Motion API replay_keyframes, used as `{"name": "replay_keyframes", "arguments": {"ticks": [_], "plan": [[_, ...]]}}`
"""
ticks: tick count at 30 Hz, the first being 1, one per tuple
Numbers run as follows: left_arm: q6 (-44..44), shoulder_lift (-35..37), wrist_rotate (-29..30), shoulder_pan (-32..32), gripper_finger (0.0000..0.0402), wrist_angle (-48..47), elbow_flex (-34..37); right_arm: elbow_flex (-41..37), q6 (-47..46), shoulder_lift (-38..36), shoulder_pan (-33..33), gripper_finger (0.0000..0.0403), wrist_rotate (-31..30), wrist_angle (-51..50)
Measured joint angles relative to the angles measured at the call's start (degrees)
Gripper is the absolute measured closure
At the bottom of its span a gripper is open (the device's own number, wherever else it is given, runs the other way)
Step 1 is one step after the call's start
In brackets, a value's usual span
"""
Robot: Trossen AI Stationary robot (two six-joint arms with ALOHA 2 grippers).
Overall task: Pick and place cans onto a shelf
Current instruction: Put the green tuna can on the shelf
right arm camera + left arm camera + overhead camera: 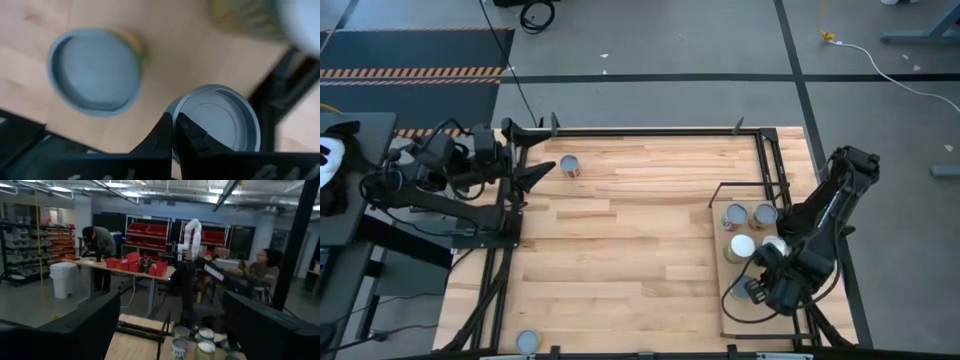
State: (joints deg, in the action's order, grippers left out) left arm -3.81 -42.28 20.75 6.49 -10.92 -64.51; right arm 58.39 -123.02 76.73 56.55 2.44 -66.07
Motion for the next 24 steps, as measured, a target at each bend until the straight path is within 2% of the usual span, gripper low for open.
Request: {"name": "replay_keyframes", "arguments": {"ticks": [5,12,24], "plan": [[0.34,0.00,0.09,-1.23,0.0045,1.98,0.00,-4.68,-0.16,0.06,0.02,0.0390,-1.73,7.87],[-0.01,-0.02,0.07,-2.51,0.0045,2.52,0.00,-6.69,-0.47,0.04,-0.59,0.0375,-2.38,6.61],[-0.90,0.02,0.04,-2.52,0.0045,2.63,0.00,-6.76,-0.33,0.07,-0.59,0.0308,-2.40,8.17]]}}
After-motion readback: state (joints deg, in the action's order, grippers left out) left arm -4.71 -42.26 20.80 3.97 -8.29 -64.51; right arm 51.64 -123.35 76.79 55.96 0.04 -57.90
